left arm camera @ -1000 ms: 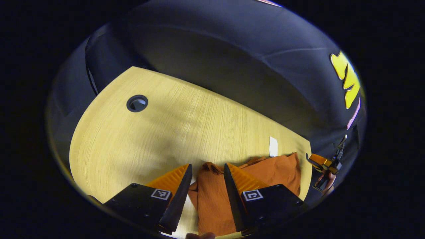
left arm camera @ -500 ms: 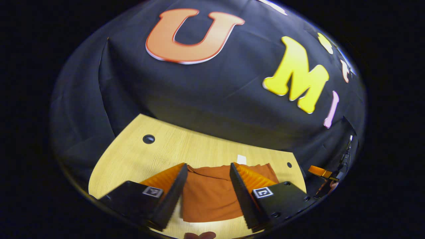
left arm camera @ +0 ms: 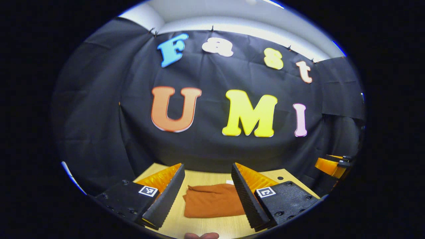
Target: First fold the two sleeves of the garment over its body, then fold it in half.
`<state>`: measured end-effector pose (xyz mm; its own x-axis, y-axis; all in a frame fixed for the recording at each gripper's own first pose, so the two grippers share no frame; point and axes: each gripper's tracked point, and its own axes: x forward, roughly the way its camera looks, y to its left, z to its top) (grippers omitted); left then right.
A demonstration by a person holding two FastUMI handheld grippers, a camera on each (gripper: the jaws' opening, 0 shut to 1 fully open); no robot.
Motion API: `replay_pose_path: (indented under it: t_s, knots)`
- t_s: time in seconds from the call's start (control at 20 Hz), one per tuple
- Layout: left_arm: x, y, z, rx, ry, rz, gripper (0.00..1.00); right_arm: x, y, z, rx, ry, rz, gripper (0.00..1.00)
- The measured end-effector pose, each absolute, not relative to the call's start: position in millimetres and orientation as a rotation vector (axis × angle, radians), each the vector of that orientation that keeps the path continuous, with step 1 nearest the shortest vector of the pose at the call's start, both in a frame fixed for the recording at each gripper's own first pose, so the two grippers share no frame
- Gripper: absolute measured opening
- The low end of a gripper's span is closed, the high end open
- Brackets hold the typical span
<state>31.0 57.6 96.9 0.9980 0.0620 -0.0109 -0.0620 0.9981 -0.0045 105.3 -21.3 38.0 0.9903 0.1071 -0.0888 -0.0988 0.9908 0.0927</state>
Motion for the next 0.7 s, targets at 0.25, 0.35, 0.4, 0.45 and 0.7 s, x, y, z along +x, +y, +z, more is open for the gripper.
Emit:
replay_pose_path:
  t_s: [0.25,0.35,0.4,0.45,0.7]
  knots:
    - [-59.1,28.1,107.3,0.04,-0.083,0.133,0.84,16.3,-19.2,34.5,0.059,0.079,0.173,0.82]
    - [-81.9,14.3,112.1,0.078,-0.111,0.136,0.95,-6.1,-19.9,35.9,0.046,0.052,0.174,0.82]
    - [-92.7,5.0,115.5,0.1,-0.136,0.126,0.95,-15.4,-20.4,37.2,0.043,0.041,0.161,0.82]
    - [-99.4,-3.9,116.5,0.111,-0.148,0.115,0.95,-22.8,-21.8,38.9,0.049,0.03,0.151,0.83]
    - [-117.0,-35.9,108.5,0.044,-0.162,0.065,0.96,-43.1,-30.2,58.0,0.089,-0.05,0.07,0.88]
